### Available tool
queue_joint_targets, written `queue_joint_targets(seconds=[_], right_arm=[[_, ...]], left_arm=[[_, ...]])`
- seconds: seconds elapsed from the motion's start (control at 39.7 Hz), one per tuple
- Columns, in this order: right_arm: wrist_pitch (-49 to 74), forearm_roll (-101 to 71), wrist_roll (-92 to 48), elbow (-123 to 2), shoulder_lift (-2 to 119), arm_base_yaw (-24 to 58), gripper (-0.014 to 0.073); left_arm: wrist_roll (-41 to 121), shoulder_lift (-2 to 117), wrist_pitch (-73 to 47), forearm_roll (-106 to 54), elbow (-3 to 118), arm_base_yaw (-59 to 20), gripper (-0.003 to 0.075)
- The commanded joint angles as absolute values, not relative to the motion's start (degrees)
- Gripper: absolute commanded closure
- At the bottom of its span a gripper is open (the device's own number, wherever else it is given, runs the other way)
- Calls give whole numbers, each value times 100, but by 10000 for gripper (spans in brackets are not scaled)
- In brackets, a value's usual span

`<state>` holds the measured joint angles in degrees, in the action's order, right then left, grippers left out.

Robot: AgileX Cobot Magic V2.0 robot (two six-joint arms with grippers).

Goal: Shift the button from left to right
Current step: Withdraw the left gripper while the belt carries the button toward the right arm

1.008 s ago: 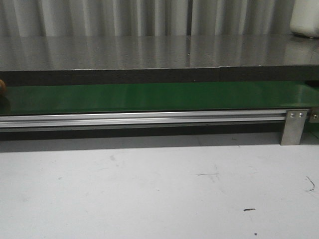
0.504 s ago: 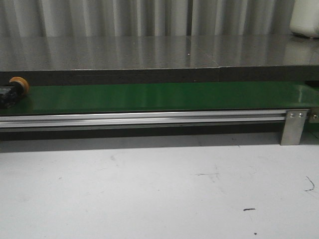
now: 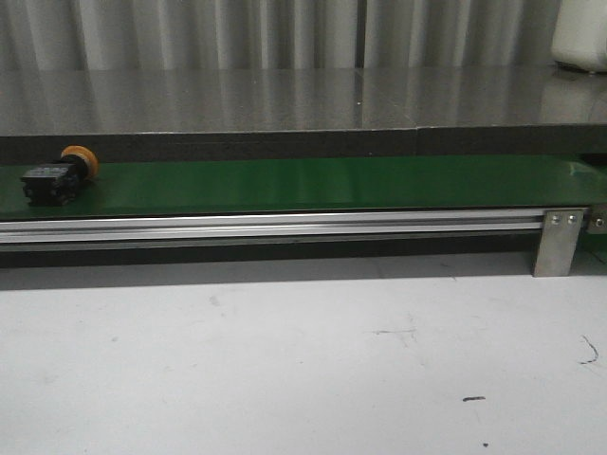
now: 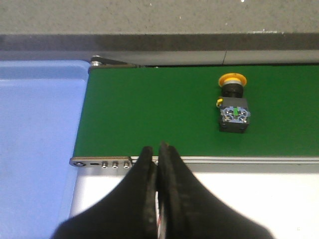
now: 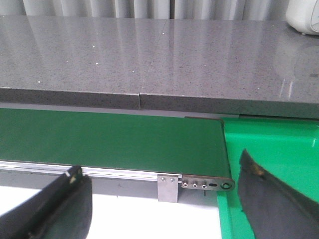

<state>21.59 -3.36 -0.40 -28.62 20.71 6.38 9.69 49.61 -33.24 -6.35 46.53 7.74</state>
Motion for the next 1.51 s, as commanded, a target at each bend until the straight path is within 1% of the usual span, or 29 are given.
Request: queue_joint_targets(seconds=[0.0, 0.1, 0.3, 0.5, 1.49], right_arm=[[1733, -359, -58, -3061, 2154, 632, -19], [1733, -359, -58, -3061, 2154, 632, -19], [1733, -359, -58, -3061, 2154, 632, -19], [1733, -359, -58, -3061, 2154, 632, -19], [1733, -359, -58, -3061, 2154, 632, -19]], left_arm=[[990, 4173, -2320, -707, 4113, 733, 741], [990, 3426, -2007, -752, 3478, 733, 741], [990, 2177, -1868, -886, 2530, 733, 741], [990, 1444, -1653, -886, 2175, 733, 741], [990, 1361, -1621, -886, 2175, 733, 741]])
